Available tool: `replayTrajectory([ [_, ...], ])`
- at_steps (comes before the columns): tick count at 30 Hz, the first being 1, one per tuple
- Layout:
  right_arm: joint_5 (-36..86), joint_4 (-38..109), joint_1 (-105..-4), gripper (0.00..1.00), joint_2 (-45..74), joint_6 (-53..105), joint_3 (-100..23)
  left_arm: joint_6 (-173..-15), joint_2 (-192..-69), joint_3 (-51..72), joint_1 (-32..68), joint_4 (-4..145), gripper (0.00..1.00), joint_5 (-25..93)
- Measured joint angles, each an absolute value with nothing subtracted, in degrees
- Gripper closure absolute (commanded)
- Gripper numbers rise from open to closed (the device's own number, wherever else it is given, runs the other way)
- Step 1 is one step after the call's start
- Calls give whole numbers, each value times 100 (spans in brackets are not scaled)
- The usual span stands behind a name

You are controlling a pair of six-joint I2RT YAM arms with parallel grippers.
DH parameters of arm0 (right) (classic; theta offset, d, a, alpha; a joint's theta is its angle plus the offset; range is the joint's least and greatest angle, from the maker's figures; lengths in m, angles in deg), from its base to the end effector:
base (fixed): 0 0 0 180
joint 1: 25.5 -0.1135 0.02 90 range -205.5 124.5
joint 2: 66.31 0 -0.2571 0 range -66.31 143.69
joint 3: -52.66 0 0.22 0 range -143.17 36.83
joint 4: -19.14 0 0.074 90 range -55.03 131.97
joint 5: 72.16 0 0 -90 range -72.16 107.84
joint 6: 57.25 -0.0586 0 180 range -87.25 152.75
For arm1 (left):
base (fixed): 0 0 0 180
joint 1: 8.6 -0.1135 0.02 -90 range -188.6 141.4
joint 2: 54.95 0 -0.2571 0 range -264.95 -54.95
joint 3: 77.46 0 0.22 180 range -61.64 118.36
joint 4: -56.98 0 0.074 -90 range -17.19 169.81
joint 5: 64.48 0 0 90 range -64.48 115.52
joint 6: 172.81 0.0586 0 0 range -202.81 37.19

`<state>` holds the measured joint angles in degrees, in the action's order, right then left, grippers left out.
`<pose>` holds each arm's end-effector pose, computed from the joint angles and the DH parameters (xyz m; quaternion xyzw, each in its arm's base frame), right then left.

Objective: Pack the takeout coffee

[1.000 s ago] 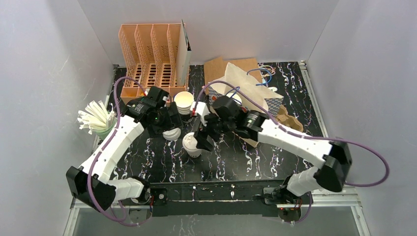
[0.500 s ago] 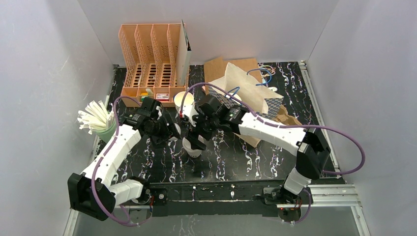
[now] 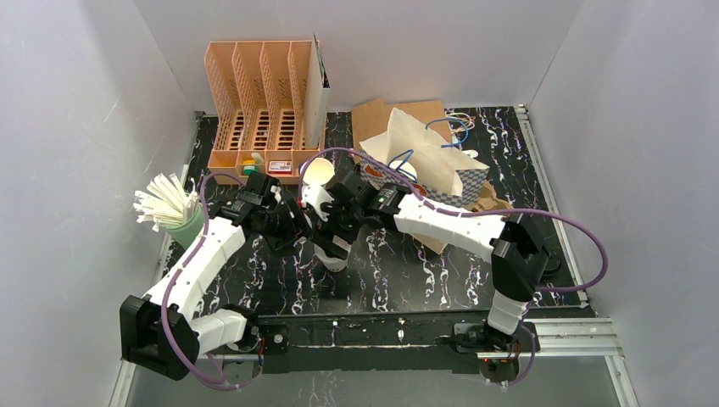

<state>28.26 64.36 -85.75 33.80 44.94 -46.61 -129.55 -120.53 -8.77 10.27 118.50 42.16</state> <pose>0.1776 0.3321 0.2686 -0.5731 0.7250 0.2286 0.3060 0.1853 -0.0811 0.2487 -0.1911 0.9336 -0.2630 0.1509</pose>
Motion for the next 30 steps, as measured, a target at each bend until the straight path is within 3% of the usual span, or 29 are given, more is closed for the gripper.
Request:
replayTrajectory([
  [30,1993,6556,-8816,2,3420,3503,-4777,-13103,-12204,-1140,1025,11439,44,4441],
])
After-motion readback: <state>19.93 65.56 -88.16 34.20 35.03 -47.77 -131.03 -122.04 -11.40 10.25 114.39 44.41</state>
